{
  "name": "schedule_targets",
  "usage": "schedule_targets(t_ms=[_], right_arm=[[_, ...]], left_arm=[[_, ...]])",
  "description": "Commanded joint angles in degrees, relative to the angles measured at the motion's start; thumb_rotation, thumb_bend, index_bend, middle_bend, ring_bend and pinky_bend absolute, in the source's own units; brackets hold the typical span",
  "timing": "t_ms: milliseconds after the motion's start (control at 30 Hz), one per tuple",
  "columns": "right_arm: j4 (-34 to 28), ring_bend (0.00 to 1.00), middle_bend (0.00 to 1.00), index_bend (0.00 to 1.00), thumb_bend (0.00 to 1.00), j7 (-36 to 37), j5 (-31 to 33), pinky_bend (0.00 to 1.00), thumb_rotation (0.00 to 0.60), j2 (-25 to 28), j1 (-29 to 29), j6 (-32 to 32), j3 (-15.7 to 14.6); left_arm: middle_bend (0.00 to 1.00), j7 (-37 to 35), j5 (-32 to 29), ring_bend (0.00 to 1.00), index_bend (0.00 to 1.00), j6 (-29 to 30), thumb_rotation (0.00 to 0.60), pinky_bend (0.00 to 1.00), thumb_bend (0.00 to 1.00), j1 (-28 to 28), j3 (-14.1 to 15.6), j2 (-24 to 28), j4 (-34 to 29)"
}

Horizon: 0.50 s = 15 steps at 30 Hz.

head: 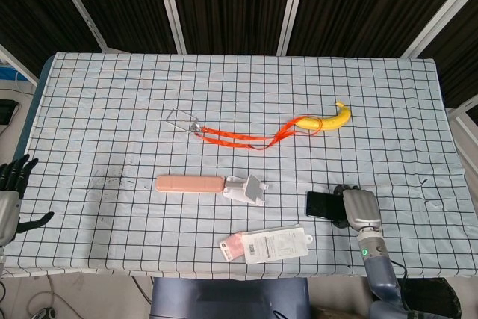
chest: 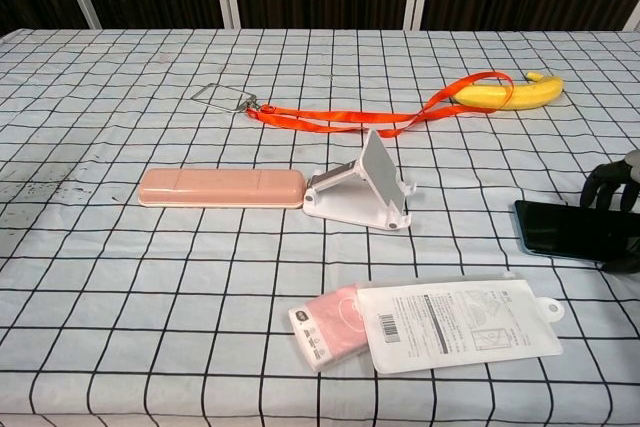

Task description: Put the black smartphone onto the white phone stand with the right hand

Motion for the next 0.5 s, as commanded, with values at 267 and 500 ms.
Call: schedule_targets(t_ms=[267, 500], right_arm=[[-1.87, 0.59, 0.67, 0.67, 0.25, 1.41, -1.59, 0.51, 0.6, 1.54, -0.33, 1.11, -0.15], [-3.9, 0.59, 0.68, 0.67, 0.26, 3.1, -2.44, 0.51, 0.6, 3.52, -0.77, 1.97, 0.25]], left_arm=[[0.0, -0.35, -0.02, 0.0, 0.0, 0.06, 0.6, 0.0, 0.0, 0.04, -0.05, 0.02, 0.03], [0.0, -0.52, -0.18, 0.0, 0.0, 0.09, 0.6, 0.0, 0.0, 0.09, -0.13, 0.05, -0.07]])
